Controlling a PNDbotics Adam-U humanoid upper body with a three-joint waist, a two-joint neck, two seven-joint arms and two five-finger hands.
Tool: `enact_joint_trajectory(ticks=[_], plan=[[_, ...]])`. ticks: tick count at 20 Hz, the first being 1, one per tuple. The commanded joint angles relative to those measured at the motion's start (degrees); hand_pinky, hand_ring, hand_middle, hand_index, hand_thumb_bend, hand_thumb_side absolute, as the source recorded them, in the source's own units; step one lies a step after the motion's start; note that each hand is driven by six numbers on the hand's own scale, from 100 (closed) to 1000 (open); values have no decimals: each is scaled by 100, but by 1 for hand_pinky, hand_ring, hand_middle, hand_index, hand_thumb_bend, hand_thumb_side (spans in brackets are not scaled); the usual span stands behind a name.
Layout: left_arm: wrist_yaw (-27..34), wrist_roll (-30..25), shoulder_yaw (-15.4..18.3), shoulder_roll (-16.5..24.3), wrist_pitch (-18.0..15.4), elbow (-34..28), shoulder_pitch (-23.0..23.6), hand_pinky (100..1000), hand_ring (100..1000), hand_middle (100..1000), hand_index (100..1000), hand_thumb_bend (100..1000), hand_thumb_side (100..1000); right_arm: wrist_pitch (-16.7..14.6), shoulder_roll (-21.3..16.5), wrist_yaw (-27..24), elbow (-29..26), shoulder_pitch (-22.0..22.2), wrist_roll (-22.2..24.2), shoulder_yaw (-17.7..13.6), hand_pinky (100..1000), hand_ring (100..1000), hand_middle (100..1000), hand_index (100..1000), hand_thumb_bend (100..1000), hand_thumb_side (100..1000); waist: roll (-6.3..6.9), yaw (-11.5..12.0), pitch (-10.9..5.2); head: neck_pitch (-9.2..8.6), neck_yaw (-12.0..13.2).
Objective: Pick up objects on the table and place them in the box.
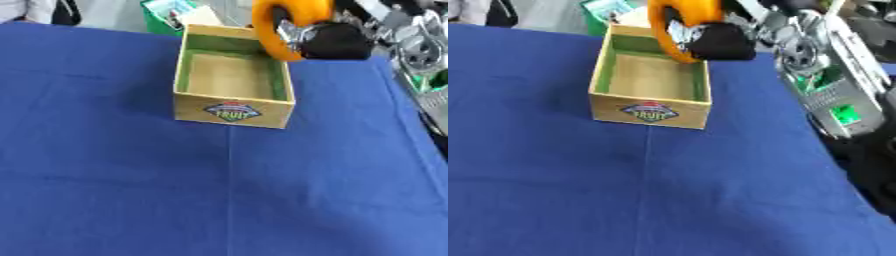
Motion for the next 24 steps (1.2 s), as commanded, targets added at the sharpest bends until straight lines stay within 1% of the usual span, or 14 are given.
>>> enact_joint_trajectory(ticks=[1,3,6,8,10,13,16,19,21,24], plan=[[29,-43,-16,67,-13,-125,-11,467,383,416,655,100,806,242,-9,301,356,-441,232,10,664,702,411,557,100,571,21,4,-90,8,-50],[32,-57,-22,67,-10,-125,-9,467,383,416,654,100,807,286,123,440,779,-730,258,57,663,702,405,554,100,567,8,5,-78,22,-81],[37,-87,-32,61,-10,-125,-4,467,382,415,654,100,807,297,385,625,1443,-1100,179,127,663,703,402,556,100,573,-2,12,-56,37,-135],[42,-102,-36,59,-12,-125,-1,468,382,415,654,100,807,275,569,765,1878,-1311,91,189,663,703,401,557,100,599,-6,26,-41,26,-188],[50,-118,-43,53,-14,-125,-4,468,382,415,654,100,808,242,755,907,2309,-1498,-30,238,663,701,400,555,100,616,-14,45,-23,-4,-255],[54,-143,-48,43,-10,-125,0,468,381,414,654,100,809,198,1013,1228,3000,-1732,-307,293,659,699,393,553,100,617,-29,71,5,-60,-316],[65,-177,-68,25,-3,-125,-13,468,380,414,653,100,809,200,1349,1476,3724,-1898,-687,233,659,691,386,554,100,606,-36,107,37,-123,-355],[78,-221,-89,1,-2,-125,-19,468,380,413,653,100,810,245,1666,1524,4352,-1969,-1199,116,660,679,379,553,100,605,-37,153,75,-170,-377],[86,-229,-86,-6,-4,-125,-19,469,379,413,653,100,810,206,1788,1511,4683,-1984,-1460,112,661,682,382,555,100,608,-43,171,95,-193,-378],[95,-265,-106,-28,9,-125,-24,469,379,413,653,100,811,129,1929,1467,5044,-1990,-1676,115,660,683,384,552,100,613,-55,182,117,-214,-369]])
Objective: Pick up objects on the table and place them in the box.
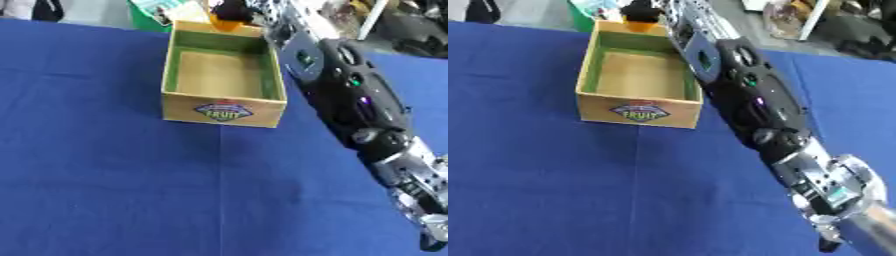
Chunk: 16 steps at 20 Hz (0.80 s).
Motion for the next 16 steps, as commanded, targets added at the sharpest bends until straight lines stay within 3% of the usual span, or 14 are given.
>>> enact_joint_trajectory(ticks=[1,10,16], plan=[[36,-58,-40,29,4,-125,-44,469,379,413,653,100,811,-37,71,32,340,-164,-269,-86,660,683,384,550,100,612,36,13,-87,-73,-12],[54,-85,-49,23,6,-125,-62,469,379,414,653,100,811,17,303,513,1237,-224,-746,-207,662,695,395,563,100,636,20,57,-75,-59,-25],[55,-86,-51,22,9,-125,-67,470,379,414,653,100,800,-94,386,758,1513,-246,-670,-259,685,731,438,662,100,642,25,73,-74,-62,-28]])
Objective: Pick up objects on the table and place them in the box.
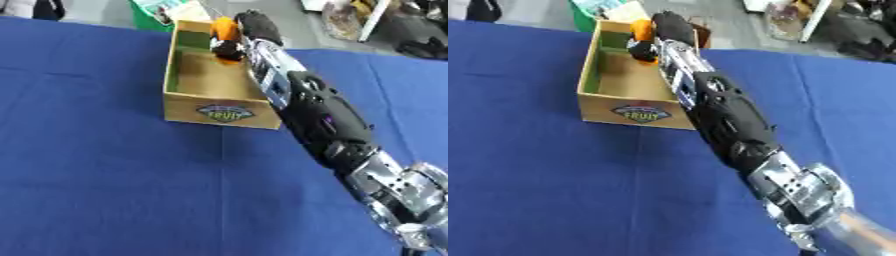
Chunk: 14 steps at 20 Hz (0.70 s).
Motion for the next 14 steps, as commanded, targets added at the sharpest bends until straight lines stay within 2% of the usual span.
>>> enact_joint_trajectory(ticks=[1,5,8,10,11,14], plan=[[9,-12,-17,56,-2,-125,-52,470,379,414,653,100,800,-87,-48,134,26,-162,57,-78,695,744,467,696,100,644,44,9,-93,-45,-5],[11,1,-11,56,-5,-125,-61,469,378,412,649,100,796,-222,-6,237,125,-152,320,-69,730,791,562,738,100,671,48,17,-84,-42,-6],[15,50,-8,60,-13,-125,-64,469,377,411,648,100,795,-344,5,560,166,-148,608,-23,767,825,627,749,100,707,52,30,-80,-37,-11],[11,59,-11,61,-14,-125,-65,469,377,411,648,100,795,-380,24,758,164,-145,793,-43,770,829,633,752,100,710,56,36,-79,-39,-12],[9,61,-12,61,-14,-125,-66,469,377,411,648,100,795,-376,34,837,185,-133,915,-47,798,864,723,825,100,737,57,43,-81,-40,-14],[9,68,-11,61,-13,-125,-69,469,378,412,648,100,795,-269,59,1019,189,-125,1184,-80,810,886,780,878,105,756,59,50,-88,-41,-15]])
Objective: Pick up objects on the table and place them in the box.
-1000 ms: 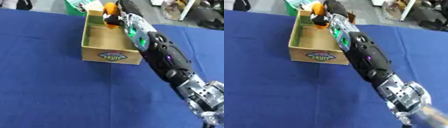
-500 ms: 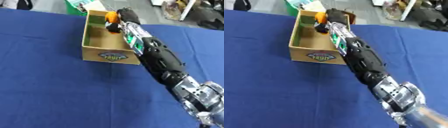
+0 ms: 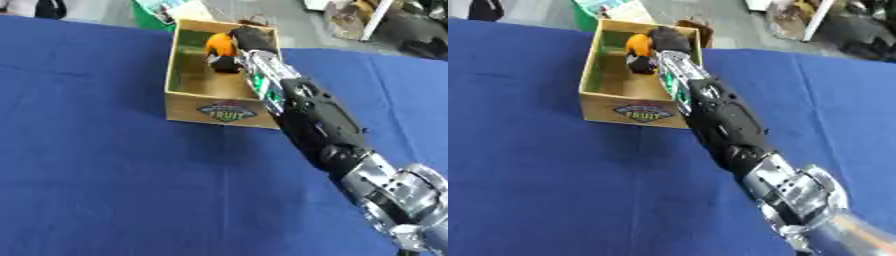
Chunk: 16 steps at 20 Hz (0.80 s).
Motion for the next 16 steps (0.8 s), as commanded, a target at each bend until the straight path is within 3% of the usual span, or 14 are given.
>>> enact_joint_trajectory(ticks=[1,5,7,13,16], plan=[[8,22,-12,61,-5,-125,-61,470,378,412,649,100,795,107,-59,231,-57,-121,247,-60,819,899,797,898,225,743,57,6,-105,-42,-14],[9,24,-11,63,-3,-125,-62,470,378,412,649,100,795,220,-32,276,-68,-118,537,-73,839,925,830,947,566,705,56,14,-122,-45,-17],[7,28,-7,64,0,-125,-61,470,378,413,649,100,795,227,-39,226,-112,-123,655,-87,842,929,833,956,657,678,54,16,-131,-44,-14],[0,37,0,79,9,-125,-63,470,379,414,649,100,796,214,-194,-42,-438,-135,801,-60,837,922,832,989,719,688,43,-6,-163,-35,3],[-13,48,18,95,25,-125,-62,470,379,414,649,100,797,110,-497,-403,-927,-47,826,75,827,913,822,981,729,708,22,-37,-176,-34,31]])
